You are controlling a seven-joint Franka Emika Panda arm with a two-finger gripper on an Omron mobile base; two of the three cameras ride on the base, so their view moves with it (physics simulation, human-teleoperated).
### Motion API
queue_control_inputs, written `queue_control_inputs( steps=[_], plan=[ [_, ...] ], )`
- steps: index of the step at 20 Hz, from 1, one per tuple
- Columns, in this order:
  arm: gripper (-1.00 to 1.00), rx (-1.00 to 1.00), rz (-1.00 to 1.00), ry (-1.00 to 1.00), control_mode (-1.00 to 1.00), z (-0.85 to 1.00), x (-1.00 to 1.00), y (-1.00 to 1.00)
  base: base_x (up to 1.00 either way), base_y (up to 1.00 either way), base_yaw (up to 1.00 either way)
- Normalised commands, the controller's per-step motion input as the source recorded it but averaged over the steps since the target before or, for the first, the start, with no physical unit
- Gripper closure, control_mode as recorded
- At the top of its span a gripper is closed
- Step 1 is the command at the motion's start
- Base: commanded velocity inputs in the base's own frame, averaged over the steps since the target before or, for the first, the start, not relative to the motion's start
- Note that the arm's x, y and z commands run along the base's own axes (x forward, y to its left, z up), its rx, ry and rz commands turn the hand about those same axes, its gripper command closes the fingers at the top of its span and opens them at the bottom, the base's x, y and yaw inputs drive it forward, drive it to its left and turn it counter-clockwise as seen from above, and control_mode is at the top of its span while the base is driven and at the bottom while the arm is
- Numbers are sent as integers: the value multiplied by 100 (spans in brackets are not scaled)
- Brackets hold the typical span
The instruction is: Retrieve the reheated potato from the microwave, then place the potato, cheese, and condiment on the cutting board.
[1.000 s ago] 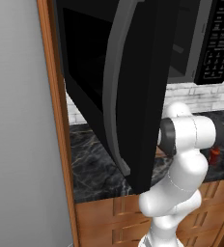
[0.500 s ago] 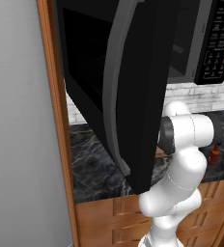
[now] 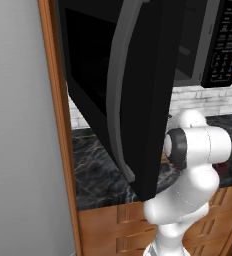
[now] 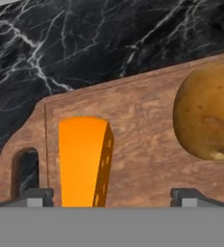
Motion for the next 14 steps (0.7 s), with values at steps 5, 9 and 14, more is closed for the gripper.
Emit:
queue_control_inputs(
  steps=[5,9,14],
  plan=[
    [-100,0,-2,-7,-100,63,-85,-17,0,0,0],
    [-100,0,-4,-2,-100,64,-80,-26,0,0,0],
    [-100,0,-5,0,-100,69,-70,-50,0,0,0]
  ],
)
